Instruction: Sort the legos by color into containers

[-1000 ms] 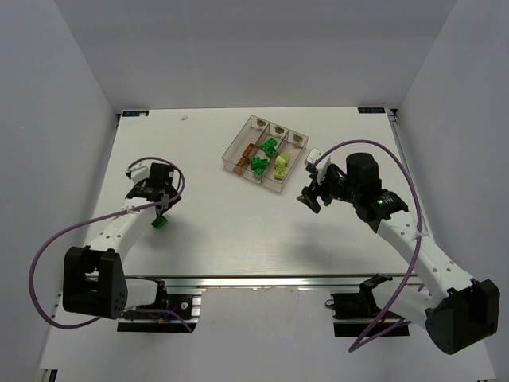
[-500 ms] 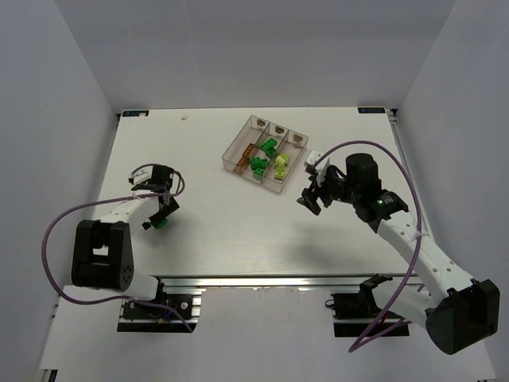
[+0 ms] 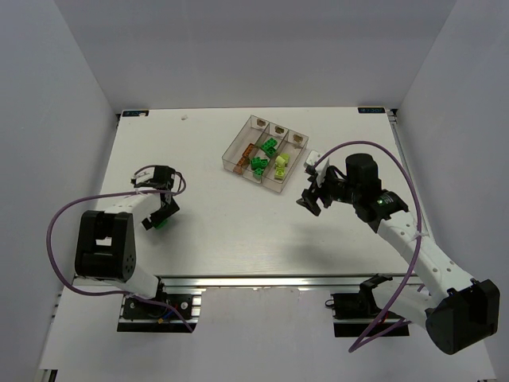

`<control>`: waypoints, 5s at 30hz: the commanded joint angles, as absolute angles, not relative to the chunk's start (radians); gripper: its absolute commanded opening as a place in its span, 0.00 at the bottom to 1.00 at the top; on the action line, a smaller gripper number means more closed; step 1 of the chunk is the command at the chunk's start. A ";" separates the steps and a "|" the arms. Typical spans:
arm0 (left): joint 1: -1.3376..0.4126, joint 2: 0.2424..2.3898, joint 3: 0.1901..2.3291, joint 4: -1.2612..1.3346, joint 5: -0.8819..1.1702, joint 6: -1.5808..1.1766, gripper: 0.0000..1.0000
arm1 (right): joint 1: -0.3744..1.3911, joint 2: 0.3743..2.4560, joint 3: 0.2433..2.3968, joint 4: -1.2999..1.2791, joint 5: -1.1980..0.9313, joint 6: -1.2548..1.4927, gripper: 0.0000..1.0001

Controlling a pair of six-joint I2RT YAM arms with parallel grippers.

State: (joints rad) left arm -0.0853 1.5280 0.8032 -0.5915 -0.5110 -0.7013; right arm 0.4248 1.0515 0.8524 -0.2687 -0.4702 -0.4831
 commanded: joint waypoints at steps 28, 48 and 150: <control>-0.081 1.358 0.759 -0.364 0.057 -0.549 0.11 | 0.420 1.055 0.861 -0.279 -0.483 -0.509 0.80; -0.397 1.623 1.215 -0.219 0.141 -0.486 0.06 | 0.422 1.089 0.862 -0.284 -0.457 -0.517 0.81; -0.592 1.103 0.988 -0.176 -0.210 -0.172 0.98 | 0.117 0.951 0.781 0.041 -0.334 0.054 0.89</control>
